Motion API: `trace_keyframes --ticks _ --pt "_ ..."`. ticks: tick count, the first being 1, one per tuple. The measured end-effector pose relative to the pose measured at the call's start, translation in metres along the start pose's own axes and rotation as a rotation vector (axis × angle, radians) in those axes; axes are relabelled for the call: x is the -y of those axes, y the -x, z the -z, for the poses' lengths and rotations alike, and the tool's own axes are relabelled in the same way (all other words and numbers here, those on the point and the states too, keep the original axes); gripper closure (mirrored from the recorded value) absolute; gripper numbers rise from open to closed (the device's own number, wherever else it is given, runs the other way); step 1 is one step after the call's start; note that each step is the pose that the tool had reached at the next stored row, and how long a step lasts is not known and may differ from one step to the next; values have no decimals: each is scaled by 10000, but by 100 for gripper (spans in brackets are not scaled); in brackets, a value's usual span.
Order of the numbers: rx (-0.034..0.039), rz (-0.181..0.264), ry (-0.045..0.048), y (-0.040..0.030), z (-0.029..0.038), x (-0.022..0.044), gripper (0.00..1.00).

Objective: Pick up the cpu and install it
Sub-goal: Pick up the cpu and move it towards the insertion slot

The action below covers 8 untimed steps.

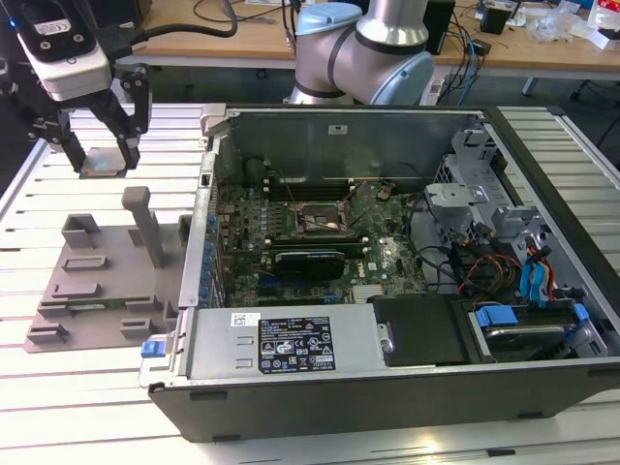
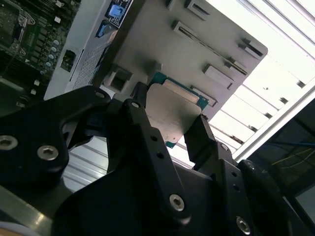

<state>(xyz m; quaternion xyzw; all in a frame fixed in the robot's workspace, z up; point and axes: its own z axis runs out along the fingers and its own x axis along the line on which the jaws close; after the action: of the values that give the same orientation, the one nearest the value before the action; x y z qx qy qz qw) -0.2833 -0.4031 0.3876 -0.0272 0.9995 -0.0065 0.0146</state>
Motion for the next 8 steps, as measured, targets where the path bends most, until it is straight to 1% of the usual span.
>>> trace_keyframes --ticks 6,8 --pt "-1 -2 0 77 -2 4 45" --pt "-2 -2 -2 133 -3 7 45"
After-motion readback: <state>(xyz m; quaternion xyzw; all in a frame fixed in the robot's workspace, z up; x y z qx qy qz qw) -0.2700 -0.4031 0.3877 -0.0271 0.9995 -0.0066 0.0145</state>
